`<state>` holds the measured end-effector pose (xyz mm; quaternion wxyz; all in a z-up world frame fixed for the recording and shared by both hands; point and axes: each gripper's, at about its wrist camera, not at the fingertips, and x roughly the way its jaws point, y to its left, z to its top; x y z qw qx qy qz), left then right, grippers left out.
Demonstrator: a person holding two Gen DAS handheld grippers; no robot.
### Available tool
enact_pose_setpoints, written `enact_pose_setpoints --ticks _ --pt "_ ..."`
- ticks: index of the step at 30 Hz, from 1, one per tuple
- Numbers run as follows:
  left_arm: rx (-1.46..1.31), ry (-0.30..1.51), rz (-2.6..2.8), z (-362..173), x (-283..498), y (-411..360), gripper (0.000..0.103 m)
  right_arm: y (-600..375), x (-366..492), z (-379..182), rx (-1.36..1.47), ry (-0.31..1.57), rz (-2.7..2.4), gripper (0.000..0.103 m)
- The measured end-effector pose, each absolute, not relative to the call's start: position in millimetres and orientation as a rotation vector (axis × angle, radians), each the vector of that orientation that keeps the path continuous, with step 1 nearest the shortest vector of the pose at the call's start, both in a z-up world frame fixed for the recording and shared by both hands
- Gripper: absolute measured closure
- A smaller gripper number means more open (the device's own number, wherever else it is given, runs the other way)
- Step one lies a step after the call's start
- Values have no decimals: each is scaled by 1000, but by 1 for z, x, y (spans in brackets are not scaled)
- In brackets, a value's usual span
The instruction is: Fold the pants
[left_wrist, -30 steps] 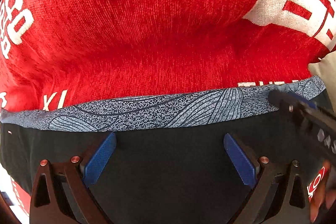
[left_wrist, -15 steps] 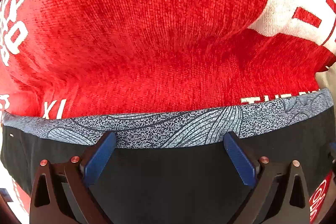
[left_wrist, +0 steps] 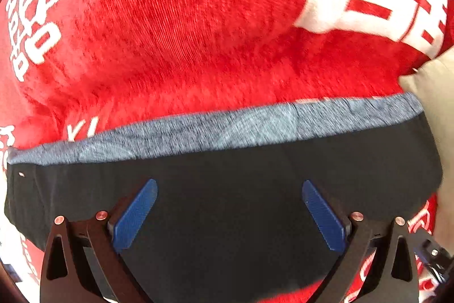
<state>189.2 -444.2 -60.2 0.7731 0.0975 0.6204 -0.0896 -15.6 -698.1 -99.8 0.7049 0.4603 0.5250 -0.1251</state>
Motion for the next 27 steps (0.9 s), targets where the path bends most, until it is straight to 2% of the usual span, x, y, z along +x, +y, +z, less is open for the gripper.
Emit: enact_pose_setpoints --ticks 6,10,17,27 --pt "196 1369 -205 -62 179 -441 0 -690 -31 -104 1104 1125 -273 43" --pt "220 1317 -198 -57 193 -446 0 -689 -37 -103 1096 1144 -265 43" --pt "241 1332 -137 -98 232 -448 0 -686 -41 -100 1046 1173 -242 43" --pt "192 1301 -206 -69 185 -419 0 -701 -45 -109 1194 1002 -236 43"
